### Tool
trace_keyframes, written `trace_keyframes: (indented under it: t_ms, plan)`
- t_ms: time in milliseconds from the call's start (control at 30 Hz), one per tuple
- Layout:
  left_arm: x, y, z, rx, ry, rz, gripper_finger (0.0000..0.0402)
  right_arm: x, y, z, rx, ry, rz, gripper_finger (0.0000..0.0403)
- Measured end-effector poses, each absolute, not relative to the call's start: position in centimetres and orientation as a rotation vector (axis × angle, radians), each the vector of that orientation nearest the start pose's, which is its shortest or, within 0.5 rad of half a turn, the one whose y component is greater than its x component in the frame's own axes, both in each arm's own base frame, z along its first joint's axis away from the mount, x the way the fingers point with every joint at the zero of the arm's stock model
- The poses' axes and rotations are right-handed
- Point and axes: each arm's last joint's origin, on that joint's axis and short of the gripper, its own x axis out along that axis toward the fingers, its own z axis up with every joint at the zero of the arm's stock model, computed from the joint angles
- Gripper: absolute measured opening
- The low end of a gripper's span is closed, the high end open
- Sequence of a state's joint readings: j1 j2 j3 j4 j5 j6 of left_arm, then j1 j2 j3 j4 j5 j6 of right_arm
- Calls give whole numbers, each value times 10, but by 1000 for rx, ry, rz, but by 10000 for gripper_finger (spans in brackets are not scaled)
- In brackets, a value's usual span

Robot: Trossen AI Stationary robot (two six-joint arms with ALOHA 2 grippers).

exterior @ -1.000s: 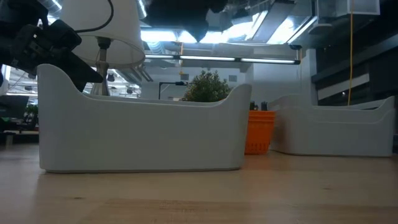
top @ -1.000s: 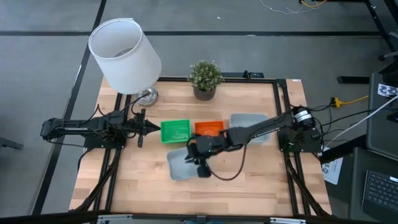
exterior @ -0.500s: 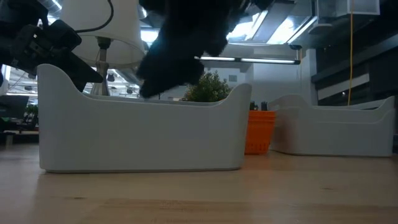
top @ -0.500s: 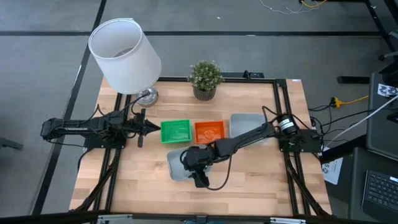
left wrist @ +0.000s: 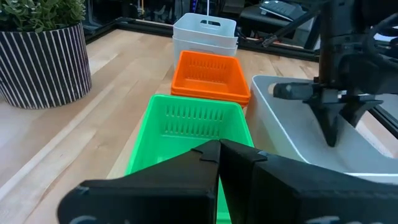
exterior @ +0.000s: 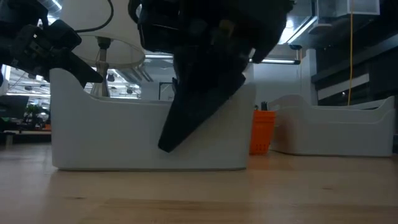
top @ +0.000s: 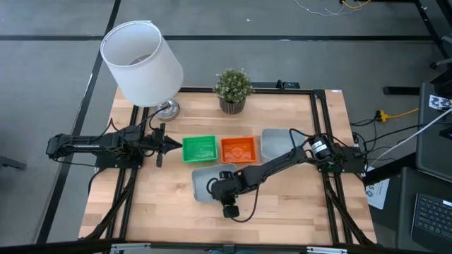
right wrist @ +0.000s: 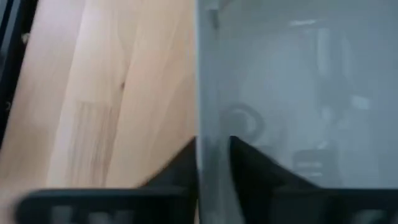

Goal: Stack baskets by color
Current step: Stack the bottom gray bin on the top of the gray bins

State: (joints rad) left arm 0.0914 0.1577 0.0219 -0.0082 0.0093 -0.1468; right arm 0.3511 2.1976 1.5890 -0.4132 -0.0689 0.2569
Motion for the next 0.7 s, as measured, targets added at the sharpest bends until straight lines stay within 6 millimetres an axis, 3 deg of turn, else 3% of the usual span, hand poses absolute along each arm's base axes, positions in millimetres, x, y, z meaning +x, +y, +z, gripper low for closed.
trace_keyframes:
  t_ms: [67, 267, 400, 533, 633, 700]
  plan:
    - [105, 9, 157, -154, 138, 92, 0, 431, 164, 148, 71, 1067, 259, 26]
    - [105, 9, 157, -154, 138, 93, 0, 432, 185, 188, 23, 1086, 316, 4]
    - [105, 9, 157, -154, 138, 93, 0, 424, 196, 232, -176, 1118, 241, 2]
    - [105, 9, 157, -154, 137, 93, 0, 402, 186, 281, -368, 1220, -10, 2]
    - [105, 9, 157, -154, 137, 93, 0, 378, 179, 317, -433, 1266, -203, 2]
    - [105, 9, 157, -153, 137, 93, 0, 370, 179, 340, -382, 1162, -194, 1]
